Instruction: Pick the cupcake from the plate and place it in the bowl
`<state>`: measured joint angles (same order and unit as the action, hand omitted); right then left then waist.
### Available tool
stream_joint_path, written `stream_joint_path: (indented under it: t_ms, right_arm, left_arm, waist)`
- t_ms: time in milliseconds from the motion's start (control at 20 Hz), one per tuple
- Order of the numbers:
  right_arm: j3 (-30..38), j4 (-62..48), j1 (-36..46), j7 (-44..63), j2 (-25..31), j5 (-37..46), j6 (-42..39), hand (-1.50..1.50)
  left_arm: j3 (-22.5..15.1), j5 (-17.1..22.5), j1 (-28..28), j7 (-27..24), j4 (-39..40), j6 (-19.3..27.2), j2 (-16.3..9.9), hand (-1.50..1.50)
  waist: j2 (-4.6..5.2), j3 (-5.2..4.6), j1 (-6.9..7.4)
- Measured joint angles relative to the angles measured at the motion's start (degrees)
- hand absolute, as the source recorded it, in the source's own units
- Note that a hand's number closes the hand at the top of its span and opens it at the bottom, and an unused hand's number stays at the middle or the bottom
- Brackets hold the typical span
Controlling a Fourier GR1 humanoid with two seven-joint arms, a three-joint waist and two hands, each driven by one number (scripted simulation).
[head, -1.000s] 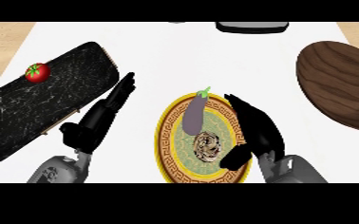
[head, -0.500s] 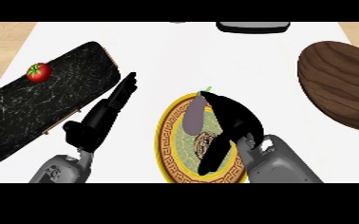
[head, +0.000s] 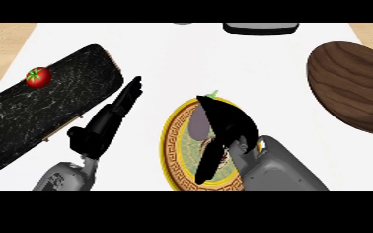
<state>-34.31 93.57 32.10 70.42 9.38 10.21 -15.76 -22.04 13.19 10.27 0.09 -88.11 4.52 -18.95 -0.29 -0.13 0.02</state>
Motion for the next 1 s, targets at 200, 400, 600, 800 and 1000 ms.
stream_joint_path:
  t_ms: [200,400,600,800,1000]
  right_arm:
    - [-2.3,0.5,-0.9,-0.5,0.2,3.3,0.7,-1.5]
    - [-3.7,2.7,-2.2,-0.7,1.0,6.5,1.3,-1.5]
    - [-5.7,1.7,-2.1,-0.6,0.4,10.8,1.9,-1.5]
    - [-6.2,0.8,-3.8,-1.5,1.1,14.2,2.3,-1.5]
    - [-6.1,-1.3,-5.6,-2.5,1.0,16.6,2.7,-1.5]
  left_arm:
    - [0.1,-0.4,-0.8,0.3,-0.9,0.1,0.4,0.0]
    - [1.2,-0.2,-0.9,0.1,-0.4,-1.1,0.1,0.0]
    - [1.4,-0.9,-1.1,0.1,-0.6,-0.9,0.5,0.0]
    - [1.4,-1.3,-1.3,1.3,-2.2,-0.9,0.8,0.0]
    - [2.5,-1.1,-0.9,0.2,-0.2,-2.1,1.0,0.0]
  waist:
    - [-0.03,0.04,-0.12]
    - [0.0,0.06,-0.36]
    - [0.01,0.05,-0.21]
    - [0.02,0.07,-0.19]
    - [0.16,0.07,-0.28]
